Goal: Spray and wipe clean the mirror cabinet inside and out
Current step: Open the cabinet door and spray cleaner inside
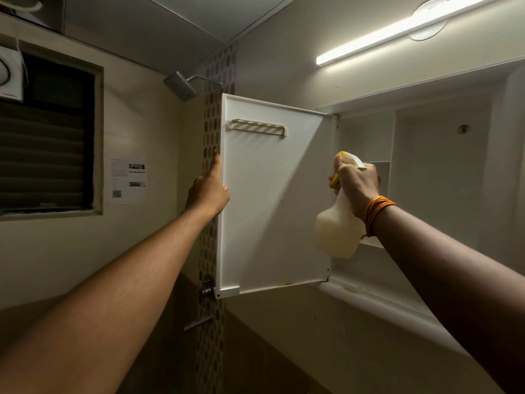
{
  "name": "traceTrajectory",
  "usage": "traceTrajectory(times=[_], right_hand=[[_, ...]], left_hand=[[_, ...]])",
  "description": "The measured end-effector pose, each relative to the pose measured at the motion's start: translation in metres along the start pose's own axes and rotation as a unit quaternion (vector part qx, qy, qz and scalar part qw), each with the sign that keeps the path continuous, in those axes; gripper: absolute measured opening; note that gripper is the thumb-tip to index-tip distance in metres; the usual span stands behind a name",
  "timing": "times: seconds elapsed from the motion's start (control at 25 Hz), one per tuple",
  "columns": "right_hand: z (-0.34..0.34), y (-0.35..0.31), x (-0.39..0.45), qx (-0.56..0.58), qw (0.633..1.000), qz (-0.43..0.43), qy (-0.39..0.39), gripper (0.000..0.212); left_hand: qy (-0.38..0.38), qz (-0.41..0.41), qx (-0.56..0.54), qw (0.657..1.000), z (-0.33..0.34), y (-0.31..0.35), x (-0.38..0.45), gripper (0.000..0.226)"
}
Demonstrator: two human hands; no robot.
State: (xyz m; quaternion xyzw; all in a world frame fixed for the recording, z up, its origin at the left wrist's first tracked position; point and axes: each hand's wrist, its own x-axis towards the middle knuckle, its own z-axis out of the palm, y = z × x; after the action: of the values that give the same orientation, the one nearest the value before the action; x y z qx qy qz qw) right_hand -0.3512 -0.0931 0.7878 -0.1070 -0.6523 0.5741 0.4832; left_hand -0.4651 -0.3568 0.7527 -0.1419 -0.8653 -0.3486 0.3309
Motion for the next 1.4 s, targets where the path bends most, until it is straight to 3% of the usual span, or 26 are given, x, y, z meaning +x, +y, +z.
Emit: traceTrajectory(times=[0.28,0.52,0.72,0.92,1.04,1.28,1.4], right_hand=[[-0.009,0.013,-0.005,-0.064,0.997,0.012,0.043,0.041],[-0.017,0.053,-0.012,-0.078,0.992,0.026,-0.093,0.042],[-0.024,0.077,-0.022,-0.072,0.994,0.030,-0.073,0.037],[-0.024,0.065,-0.034,-0.086,0.996,0.023,-0.018,0.049],[-0.022,0.059,-0.044,-0.111,0.993,0.030,-0.006,0.046],[0.002,0.061,-0.070,-0.032,0.989,-0.016,-0.141,0.038],[0.022,0.059,-0.084,-0.010,0.988,-0.012,-0.155,0.043]], left_hand=[[-0.001,-0.004,0.000,1.000,0.003,-0.002,0.003,0.085],[-0.001,-0.002,-0.005,1.000,0.001,-0.001,0.000,0.084],[-0.002,0.003,0.001,1.000,-0.001,0.001,-0.004,0.083],[-0.005,0.010,0.003,1.000,-0.002,0.001,-0.006,0.084],[-0.005,0.014,0.003,1.000,-0.002,0.002,-0.008,0.084],[-0.003,0.014,0.005,1.000,-0.005,0.003,-0.012,0.083],[-0.005,0.010,0.001,1.000,-0.006,0.004,-0.014,0.082]])
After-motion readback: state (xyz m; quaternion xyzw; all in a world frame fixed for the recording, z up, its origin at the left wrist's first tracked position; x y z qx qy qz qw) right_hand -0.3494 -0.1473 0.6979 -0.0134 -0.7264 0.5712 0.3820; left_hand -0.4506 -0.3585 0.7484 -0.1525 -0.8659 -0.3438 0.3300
